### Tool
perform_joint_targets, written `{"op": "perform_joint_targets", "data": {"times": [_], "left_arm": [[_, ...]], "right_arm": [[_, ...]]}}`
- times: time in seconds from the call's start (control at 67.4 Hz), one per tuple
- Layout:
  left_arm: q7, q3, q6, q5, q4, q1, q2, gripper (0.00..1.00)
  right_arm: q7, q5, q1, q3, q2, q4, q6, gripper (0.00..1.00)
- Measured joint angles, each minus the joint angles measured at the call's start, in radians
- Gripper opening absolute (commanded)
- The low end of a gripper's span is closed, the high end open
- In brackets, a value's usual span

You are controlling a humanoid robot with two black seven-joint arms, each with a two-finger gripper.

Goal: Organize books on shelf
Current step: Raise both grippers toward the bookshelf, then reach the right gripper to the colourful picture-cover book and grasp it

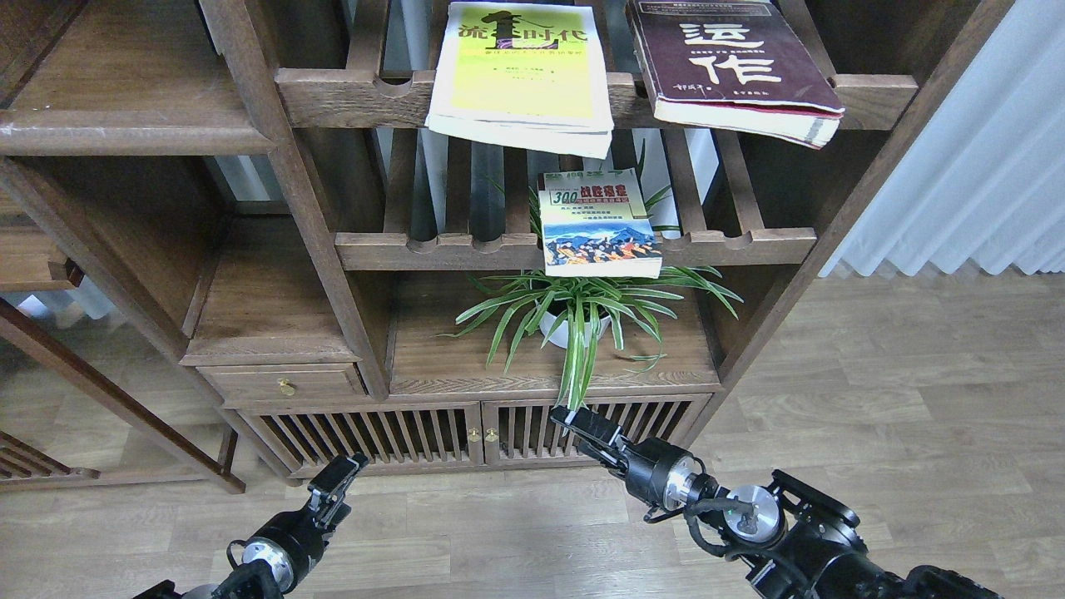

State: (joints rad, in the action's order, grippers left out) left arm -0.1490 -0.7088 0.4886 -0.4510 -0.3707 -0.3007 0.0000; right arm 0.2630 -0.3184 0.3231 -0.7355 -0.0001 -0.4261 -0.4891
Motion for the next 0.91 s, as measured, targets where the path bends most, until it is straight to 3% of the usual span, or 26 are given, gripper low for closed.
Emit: {"op": "perform_joint_targets", "data": {"times": [0.445,0.905], "left_arm": [[0.011,-0.008,0.0,-0.003,0.011,0.059,0.0,0.99],[0.011,-0.011,0.0,-0.003,0.014,0.076,0.0,0.99]], "right_arm": [[-0.002,-0.004,0.117,-0.19,0.0,-0.059,0.001,0.99],[-0.003,-0.005,0.127,-0.349,0.0,-0.249,0.065,0.99]]}}
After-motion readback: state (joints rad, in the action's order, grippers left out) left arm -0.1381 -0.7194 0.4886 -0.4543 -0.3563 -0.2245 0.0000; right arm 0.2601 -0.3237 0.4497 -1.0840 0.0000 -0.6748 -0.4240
